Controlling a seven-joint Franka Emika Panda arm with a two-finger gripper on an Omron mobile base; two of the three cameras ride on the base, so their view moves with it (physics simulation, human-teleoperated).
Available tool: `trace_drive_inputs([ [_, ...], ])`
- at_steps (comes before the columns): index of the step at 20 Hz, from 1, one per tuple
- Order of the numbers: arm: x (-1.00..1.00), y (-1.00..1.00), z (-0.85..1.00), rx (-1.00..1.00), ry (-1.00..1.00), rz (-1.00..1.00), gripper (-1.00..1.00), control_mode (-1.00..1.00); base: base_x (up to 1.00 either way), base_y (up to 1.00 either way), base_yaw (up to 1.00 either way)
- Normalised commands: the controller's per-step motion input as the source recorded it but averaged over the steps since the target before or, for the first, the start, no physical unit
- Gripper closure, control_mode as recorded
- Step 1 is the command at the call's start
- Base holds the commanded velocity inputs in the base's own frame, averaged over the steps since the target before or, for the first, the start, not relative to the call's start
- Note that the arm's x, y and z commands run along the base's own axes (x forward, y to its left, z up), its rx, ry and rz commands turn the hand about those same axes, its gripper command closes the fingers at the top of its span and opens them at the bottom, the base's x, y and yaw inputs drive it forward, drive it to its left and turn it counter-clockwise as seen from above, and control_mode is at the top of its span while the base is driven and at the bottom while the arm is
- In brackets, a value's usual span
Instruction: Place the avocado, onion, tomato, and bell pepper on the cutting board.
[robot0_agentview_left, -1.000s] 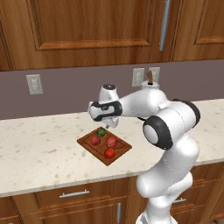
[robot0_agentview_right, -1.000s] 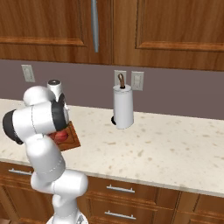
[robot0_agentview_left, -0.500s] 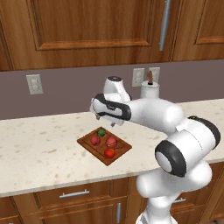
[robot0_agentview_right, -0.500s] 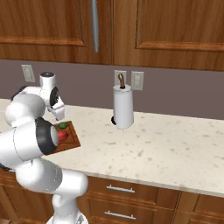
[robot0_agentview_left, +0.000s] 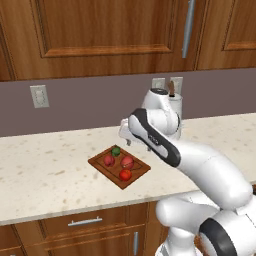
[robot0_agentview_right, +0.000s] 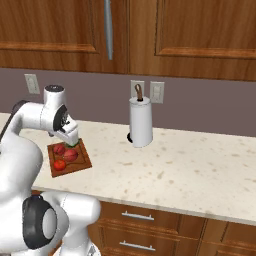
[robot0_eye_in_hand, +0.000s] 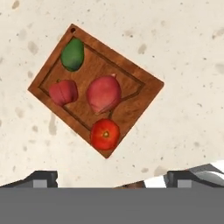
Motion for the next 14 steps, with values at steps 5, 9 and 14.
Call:
trace_drive_inputs([
  [5,-1.00,-0.48,0.93,0.00,-0.08,0.24,-1.00,-1.00,0.00,0.00,0.00],
  [9,-1.00,-0.19,0.79,0.00,-0.11,0.22,-1.00,-1.00,0.00,0.00,0.00],
  [14,-0.93,-0.03,0.43,0.00,-0.11,0.15,-1.00,-1.00,0.00,0.00,0.00],
])
